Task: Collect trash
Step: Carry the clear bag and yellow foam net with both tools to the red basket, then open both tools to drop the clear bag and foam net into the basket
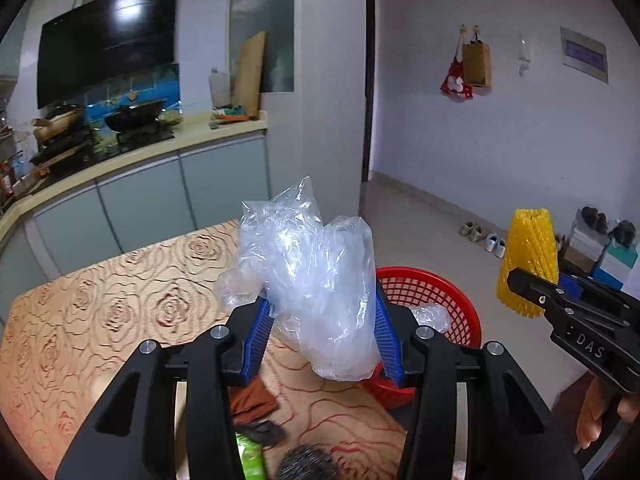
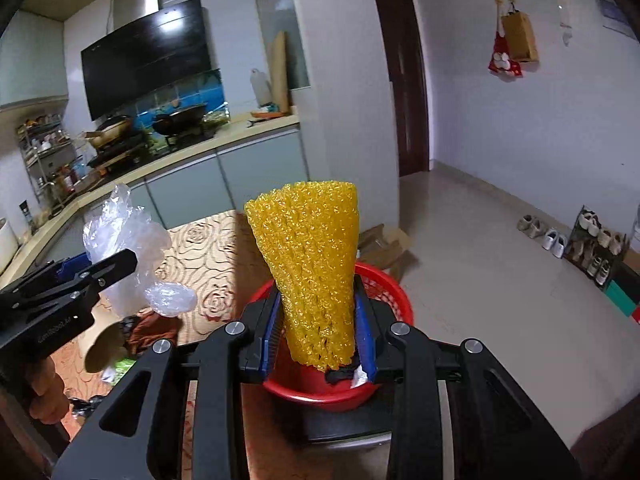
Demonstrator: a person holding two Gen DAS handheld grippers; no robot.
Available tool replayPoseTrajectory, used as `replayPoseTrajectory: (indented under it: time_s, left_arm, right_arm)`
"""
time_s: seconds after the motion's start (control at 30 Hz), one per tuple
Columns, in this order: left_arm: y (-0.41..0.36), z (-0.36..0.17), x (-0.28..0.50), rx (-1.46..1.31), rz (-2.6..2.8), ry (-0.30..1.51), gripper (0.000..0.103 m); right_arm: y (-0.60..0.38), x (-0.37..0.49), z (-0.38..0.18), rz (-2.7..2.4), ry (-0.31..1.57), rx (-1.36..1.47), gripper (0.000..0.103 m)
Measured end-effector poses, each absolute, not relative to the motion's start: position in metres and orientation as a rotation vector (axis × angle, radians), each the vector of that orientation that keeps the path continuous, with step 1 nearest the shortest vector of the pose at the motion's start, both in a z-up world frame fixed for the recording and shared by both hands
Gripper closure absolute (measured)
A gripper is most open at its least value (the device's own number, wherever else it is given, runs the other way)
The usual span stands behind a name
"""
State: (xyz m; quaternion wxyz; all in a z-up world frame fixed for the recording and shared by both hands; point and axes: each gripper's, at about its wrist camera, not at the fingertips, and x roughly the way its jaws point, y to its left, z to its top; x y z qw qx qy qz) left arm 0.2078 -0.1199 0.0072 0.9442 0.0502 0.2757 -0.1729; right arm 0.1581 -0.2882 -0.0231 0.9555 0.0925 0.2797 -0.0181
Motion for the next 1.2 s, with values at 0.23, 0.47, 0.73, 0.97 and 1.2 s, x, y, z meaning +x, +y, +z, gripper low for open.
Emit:
replayPoseTrajectory:
  time_s: [0.23,0.47,0.73,0.97,1.2]
  left_arm:
    - [-0.142,-0.015,0.233,0.117,-0.373,0.618,0.058]
    - [-0.155,-0.037,0.258,0.115,-0.379,0.684,0.058]
    - [-0.171,-0.055,0.279,0.136,-0.397,0.734,0.056]
    - [-0.175,-0.065,0.287,0.139,-0.405,0.761,0.054]
    - [-0.181,-0.063,0.29,0.146,-0.423,0.763,0.044]
  right_arm:
    - [-0.298,0.176,-0.041,-0.06,0.622,0.179,0.072]
    - [-0.3,0.198,-0.062,-0.073,0.689,0.151,0.072]
    - [-0.303,0.223,-0.086,-0.07,0.757,0.129,0.071]
    - [-0.302,0.233,-0.101,-0.053,0.788,0.124,0.068]
    - [-0.301,0.238,-0.107,-0.031,0.801,0.13,0.063]
